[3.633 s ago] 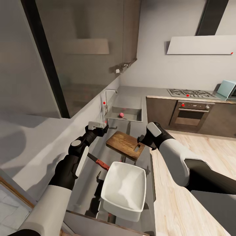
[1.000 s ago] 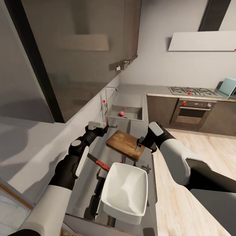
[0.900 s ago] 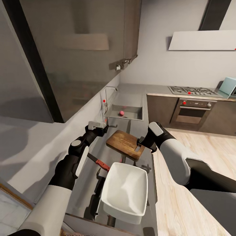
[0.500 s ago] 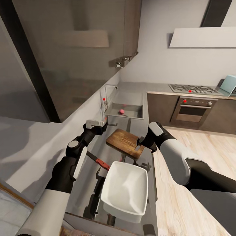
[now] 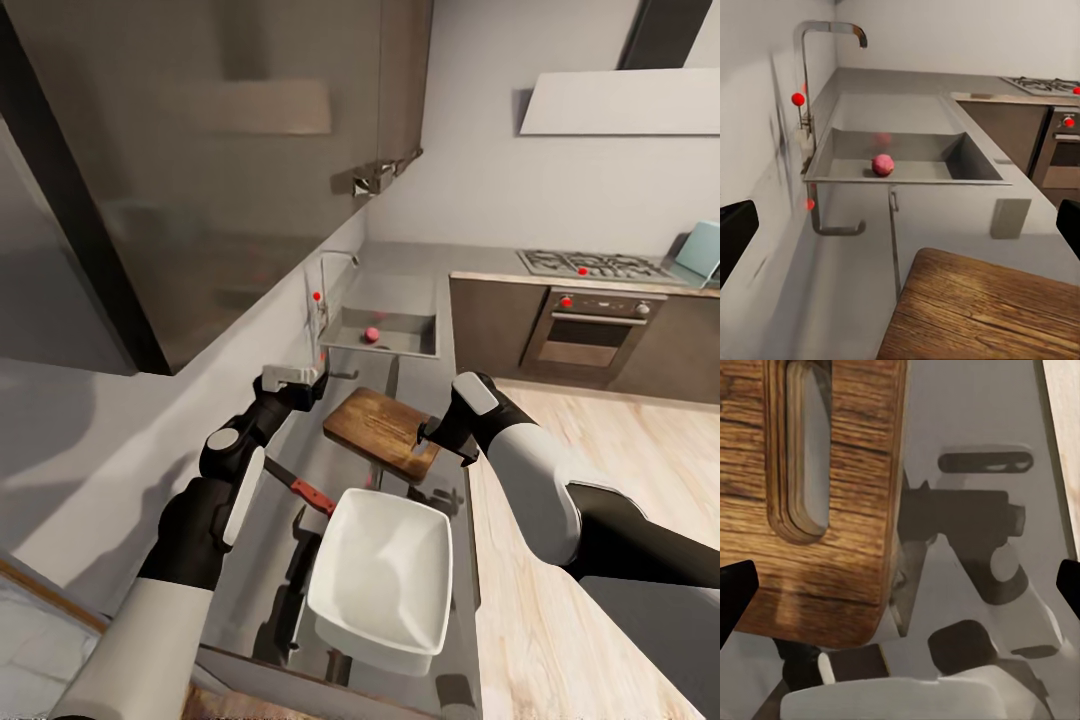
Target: In the kitchen, take the Vidalia onion out of the sink, dice it on the chopping board with the paring knife, put the diced onion into the bowl on the countertop, then place both the paring knife and the chopping board into the sink.
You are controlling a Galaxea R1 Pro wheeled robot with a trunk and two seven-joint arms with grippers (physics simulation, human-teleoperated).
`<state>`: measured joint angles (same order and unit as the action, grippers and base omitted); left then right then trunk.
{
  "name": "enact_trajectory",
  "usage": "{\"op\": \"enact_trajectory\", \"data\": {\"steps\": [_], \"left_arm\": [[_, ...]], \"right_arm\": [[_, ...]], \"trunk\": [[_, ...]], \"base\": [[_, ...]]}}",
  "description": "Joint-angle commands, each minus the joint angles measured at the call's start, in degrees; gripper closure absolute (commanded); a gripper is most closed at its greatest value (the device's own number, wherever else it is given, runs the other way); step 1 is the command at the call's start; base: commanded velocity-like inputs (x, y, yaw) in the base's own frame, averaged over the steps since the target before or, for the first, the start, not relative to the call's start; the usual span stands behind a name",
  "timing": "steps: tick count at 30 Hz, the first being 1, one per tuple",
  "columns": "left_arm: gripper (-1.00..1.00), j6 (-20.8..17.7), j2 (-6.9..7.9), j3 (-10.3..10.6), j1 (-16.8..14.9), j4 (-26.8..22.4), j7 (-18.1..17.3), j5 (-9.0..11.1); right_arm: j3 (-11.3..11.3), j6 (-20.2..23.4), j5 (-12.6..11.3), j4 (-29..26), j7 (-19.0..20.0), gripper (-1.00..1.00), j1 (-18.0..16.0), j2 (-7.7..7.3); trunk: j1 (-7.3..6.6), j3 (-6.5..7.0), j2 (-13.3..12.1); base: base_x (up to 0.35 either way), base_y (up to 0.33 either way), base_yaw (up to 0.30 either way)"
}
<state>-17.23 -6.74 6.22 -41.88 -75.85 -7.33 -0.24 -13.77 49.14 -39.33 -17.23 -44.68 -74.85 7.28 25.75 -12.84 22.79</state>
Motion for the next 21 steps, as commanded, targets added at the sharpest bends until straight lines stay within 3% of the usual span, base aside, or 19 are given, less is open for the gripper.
{"op": "enact_trajectory", "data": {"steps": [1, 21], "left_arm": [[-1.00, -0.3, -0.03, -0.1, 0.0, -0.1, -0.2, 0.0], [-1.00, -0.5, -0.03, -0.1, 0.0, -0.1, -0.1, 0.0]], "right_arm": [[0.0, 0.1, -0.6, -0.1, -0.6, -1.00, 0.0, 0.01], [0.1, 0.1, -0.6, -0.1, -0.6, -1.00, 0.0, 0.01]], "trunk": [[0.03, -0.19, 0.1], [0.03, -0.33, 0.1]], "base": [[0.000, 0.013, 0.000], [0.056, 0.040, 0.000]]}}
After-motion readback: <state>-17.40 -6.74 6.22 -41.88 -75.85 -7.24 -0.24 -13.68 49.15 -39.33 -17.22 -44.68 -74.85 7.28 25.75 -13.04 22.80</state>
